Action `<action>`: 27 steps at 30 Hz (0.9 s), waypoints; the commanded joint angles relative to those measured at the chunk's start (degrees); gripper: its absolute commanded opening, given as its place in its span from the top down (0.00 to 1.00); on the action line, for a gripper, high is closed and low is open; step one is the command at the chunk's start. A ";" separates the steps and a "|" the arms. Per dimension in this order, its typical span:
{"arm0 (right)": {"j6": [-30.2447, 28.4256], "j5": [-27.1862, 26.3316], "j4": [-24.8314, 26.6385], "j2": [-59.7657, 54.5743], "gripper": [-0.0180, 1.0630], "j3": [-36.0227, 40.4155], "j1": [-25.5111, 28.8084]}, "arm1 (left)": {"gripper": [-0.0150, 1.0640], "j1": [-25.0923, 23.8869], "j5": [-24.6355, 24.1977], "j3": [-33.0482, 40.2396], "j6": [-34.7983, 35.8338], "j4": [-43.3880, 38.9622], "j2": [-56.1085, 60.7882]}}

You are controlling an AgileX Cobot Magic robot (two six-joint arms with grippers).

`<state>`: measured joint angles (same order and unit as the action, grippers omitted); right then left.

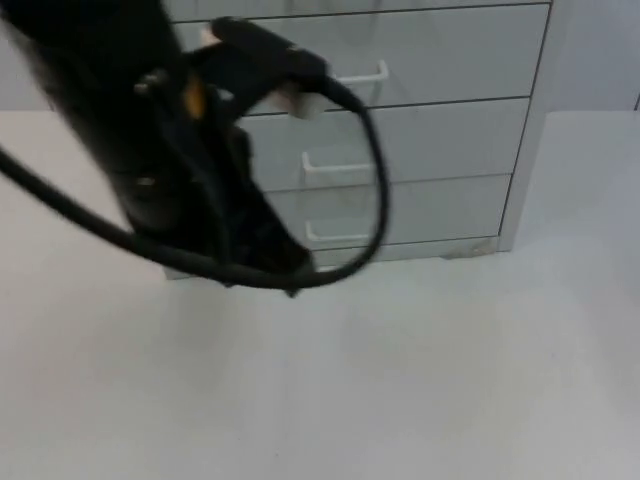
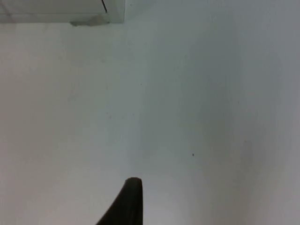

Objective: Open the drawer with the left hand, place the block into the drawer with the right hand, then close the drawer with the left hand.

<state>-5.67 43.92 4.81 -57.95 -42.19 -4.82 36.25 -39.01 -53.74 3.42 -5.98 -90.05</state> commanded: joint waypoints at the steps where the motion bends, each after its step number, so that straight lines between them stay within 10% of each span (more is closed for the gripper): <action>1: 0.04 -0.13 0.04 0.53 0.11 0.18 0.17 | 0.99 -3.28 1.40 3.64 -0.02 1.65 4.60; 15: 0.25 -0.33 0.89 0.53 0.11 0.18 0.17 | 0.99 -28.15 -0.72 10.64 -0.02 4.54 27.91; 27: -0.46 -0.83 1.56 4.77 0.11 -0.05 0.17 | 0.99 -32.63 -3.75 10.64 -0.02 4.58 41.83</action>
<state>-5.43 43.92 6.00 -55.73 -42.19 -4.82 3.86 -41.79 -43.38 3.42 -2.17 -51.24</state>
